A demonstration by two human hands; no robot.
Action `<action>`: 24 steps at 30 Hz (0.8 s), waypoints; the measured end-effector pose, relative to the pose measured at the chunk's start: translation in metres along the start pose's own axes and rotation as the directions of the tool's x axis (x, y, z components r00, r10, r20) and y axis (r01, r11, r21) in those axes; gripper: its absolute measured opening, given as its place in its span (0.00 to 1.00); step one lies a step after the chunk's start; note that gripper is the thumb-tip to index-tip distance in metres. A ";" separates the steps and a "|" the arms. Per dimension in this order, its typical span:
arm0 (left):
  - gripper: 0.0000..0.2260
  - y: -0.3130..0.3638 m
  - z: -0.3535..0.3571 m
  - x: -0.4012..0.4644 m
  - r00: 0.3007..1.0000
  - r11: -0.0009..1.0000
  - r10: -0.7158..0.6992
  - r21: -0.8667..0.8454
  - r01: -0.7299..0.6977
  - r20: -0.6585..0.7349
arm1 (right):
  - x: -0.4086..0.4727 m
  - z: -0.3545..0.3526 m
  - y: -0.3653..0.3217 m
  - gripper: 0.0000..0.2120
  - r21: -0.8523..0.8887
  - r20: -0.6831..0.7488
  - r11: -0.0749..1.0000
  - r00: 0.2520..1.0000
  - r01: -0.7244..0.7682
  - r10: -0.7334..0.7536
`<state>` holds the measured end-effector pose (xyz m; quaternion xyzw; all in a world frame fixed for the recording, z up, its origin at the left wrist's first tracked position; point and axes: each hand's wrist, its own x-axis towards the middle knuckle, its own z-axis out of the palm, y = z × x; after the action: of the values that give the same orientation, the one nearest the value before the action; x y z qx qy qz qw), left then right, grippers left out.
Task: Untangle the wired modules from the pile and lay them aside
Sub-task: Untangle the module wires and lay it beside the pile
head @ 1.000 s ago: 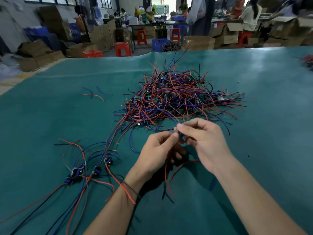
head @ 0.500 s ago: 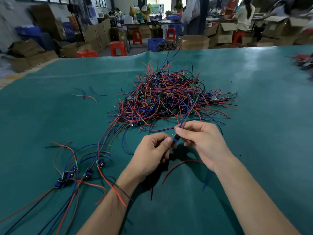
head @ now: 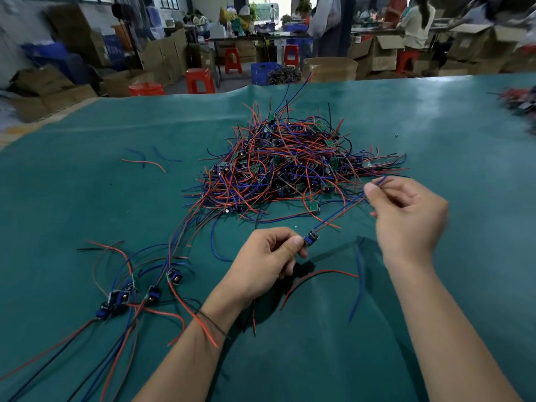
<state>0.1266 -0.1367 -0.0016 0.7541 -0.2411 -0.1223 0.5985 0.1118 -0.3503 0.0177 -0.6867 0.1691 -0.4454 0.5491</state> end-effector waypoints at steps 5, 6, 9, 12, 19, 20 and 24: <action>0.12 -0.001 0.000 0.001 0.999 0.999 -0.035 -0.034 0.034 -0.040 | 0.008 -0.009 0.004 0.02 -0.003 -0.278 0.999 0.960 0.037 -0.036; 0.12 -0.001 0.000 0.002 0.997 0.997 -0.047 -0.067 0.042 -0.067 | 0.009 -0.010 0.004 0.03 -0.042 -0.301 0.999 0.953 0.014 -0.026; 0.11 -0.001 0.001 0.003 0.991 0.986 -0.065 -0.158 0.046 -0.115 | -0.002 0.001 -0.001 0.15 -0.142 -0.019 0.986 0.996 -0.084 0.082; 0.09 -0.001 0.000 0.001 0.994 0.984 -0.045 -0.178 0.027 -0.096 | -0.037 0.022 -0.012 0.13 -0.167 0.533 0.986 0.843 0.024 0.070; 0.11 0.002 -0.002 0.001 0.998 0.982 -0.063 -0.182 0.059 -0.017 | -0.044 0.024 -0.017 0.02 -0.088 0.530 0.975 0.839 0.204 -0.128; 0.11 0.002 -0.002 0.000 0.998 0.977 -0.068 -0.202 0.066 -0.004 | -0.041 0.022 -0.018 0.02 -0.090 0.474 0.971 0.867 0.220 -0.153; 0.11 0.003 -0.002 -0.001 0.997 0.976 -0.076 -0.204 0.080 0.026 | -0.025 0.008 -0.030 0.03 0.015 0.135 0.964 0.955 0.265 -0.264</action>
<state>0.1263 -0.1351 0.0016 0.6960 -0.2028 -0.1766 0.6657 0.0967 -0.3170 0.0337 -0.7328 0.0387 -0.4667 0.4937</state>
